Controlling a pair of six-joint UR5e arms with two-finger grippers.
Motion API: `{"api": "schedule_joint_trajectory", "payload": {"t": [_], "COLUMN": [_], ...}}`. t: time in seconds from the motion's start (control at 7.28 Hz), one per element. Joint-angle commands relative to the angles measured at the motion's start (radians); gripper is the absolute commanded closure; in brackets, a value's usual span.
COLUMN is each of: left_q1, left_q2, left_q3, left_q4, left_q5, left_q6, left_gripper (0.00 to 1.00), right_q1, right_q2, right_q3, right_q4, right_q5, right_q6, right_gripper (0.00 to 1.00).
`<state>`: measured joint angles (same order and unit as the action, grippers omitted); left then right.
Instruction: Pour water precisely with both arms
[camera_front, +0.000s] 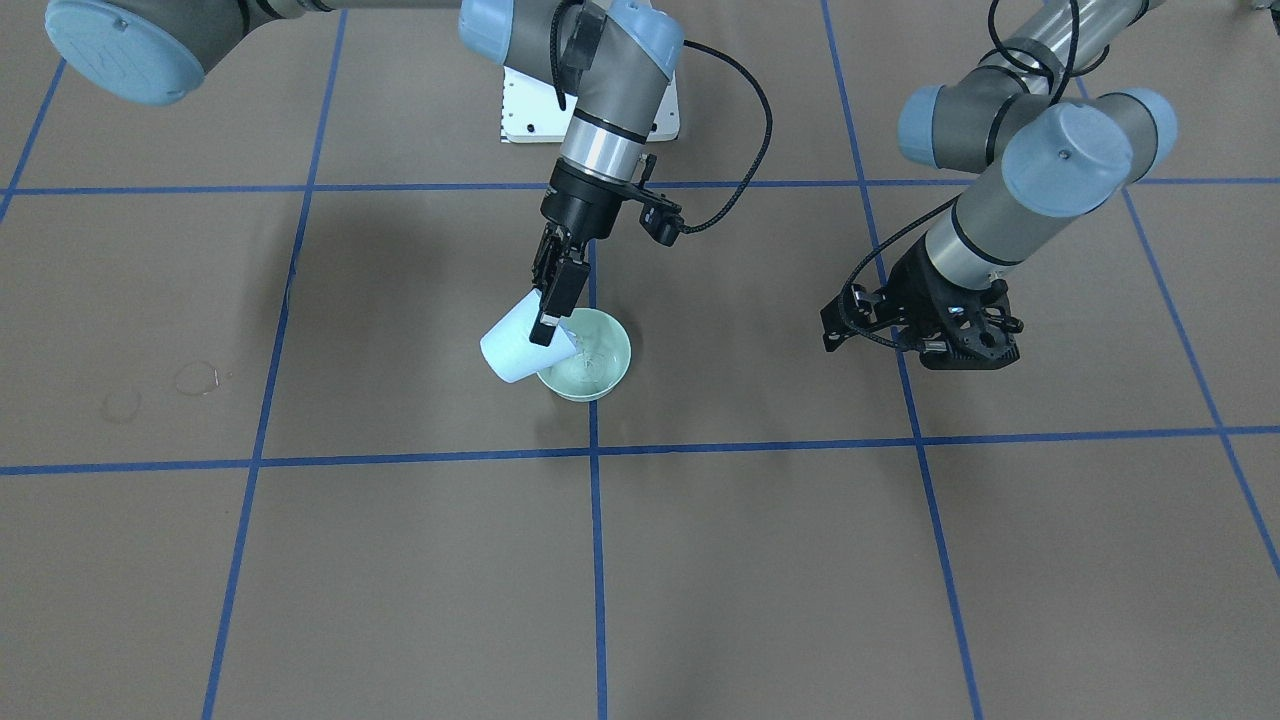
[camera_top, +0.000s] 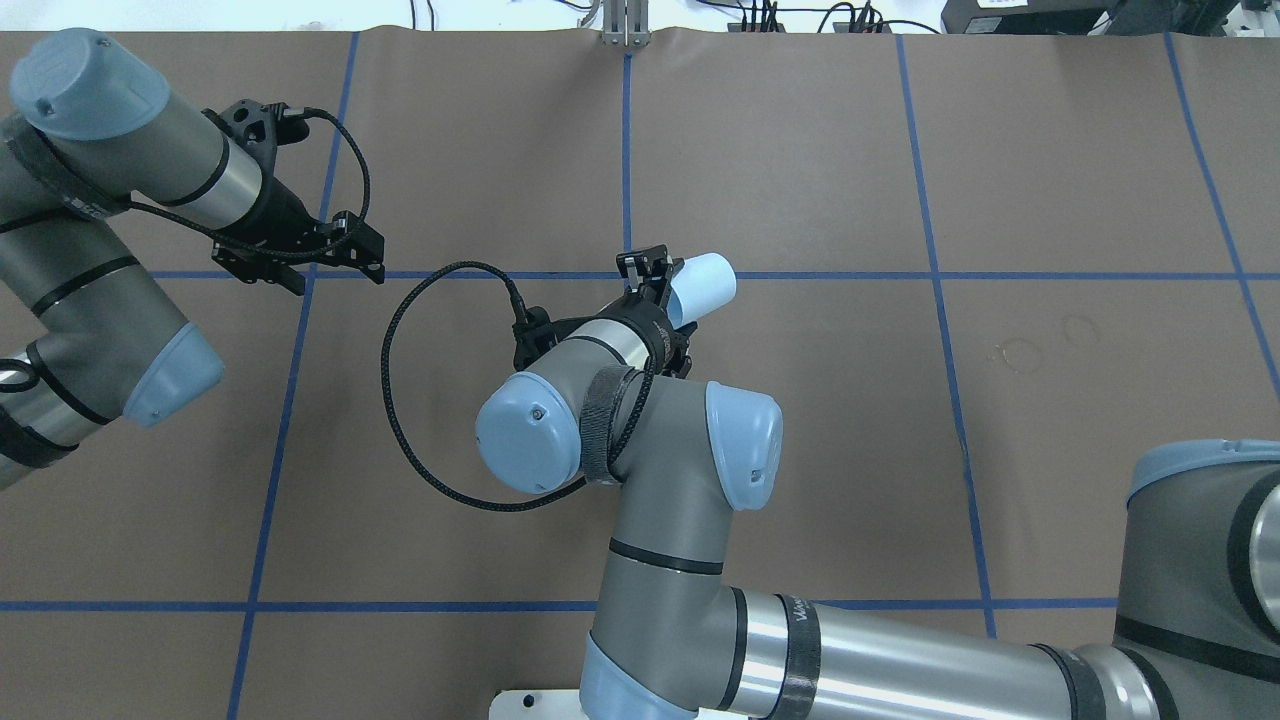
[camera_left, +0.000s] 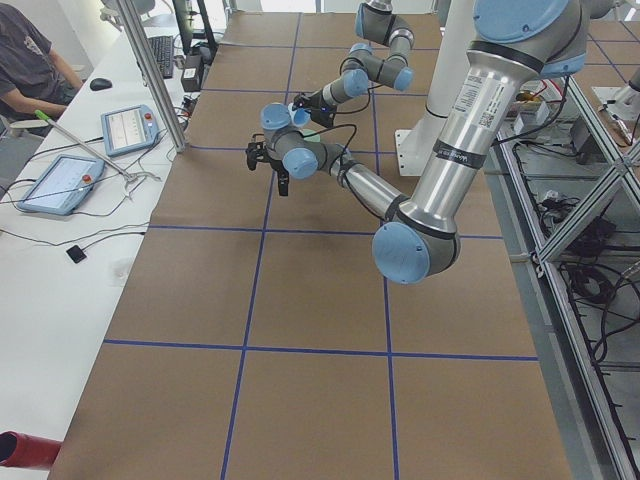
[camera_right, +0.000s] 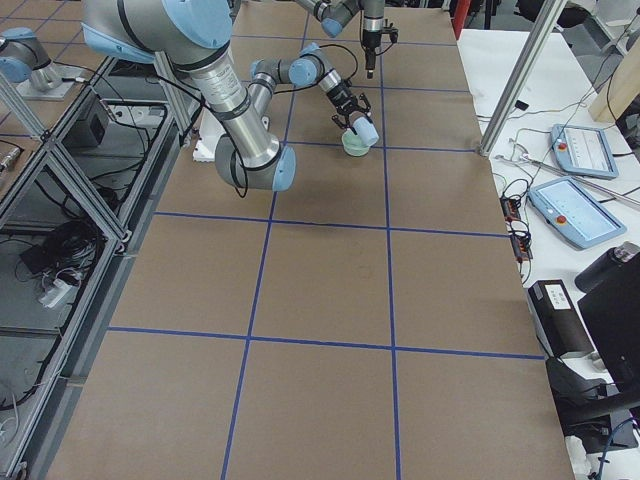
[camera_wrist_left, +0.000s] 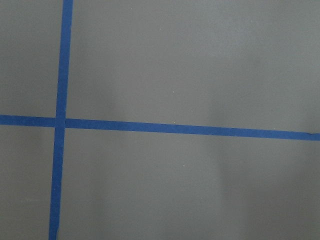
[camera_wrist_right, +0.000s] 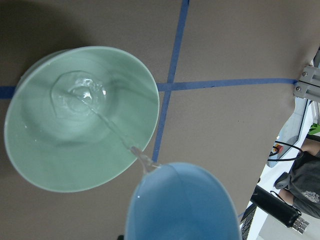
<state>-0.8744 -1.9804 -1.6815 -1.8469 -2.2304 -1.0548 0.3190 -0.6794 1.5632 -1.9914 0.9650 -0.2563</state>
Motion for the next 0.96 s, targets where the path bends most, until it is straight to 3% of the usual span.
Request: {"api": "schedule_joint_trajectory", "payload": {"t": [0.0, 0.55, 0.82], "left_q1": [0.000, 0.000, 0.000], "left_q2": [0.000, 0.002, 0.000], "left_q3": [-0.001, -0.004, -0.004], "left_q4": [0.000, 0.000, 0.000], "left_q5": [-0.009, -0.012, -0.012], "left_q6": [-0.001, -0.001, -0.001], "left_gripper": [0.01, 0.01, 0.01], "right_q1": [-0.006, -0.008, -0.005], "right_q2": [0.000, 0.000, -0.005], "right_q3": [-0.005, -0.003, 0.049], "right_q4": [-0.001, -0.004, 0.006], "right_q5": [-0.031, -0.043, -0.040], "right_q6": [-0.038, -0.081, -0.063], "right_gripper": [1.00, 1.00, 1.00]}}
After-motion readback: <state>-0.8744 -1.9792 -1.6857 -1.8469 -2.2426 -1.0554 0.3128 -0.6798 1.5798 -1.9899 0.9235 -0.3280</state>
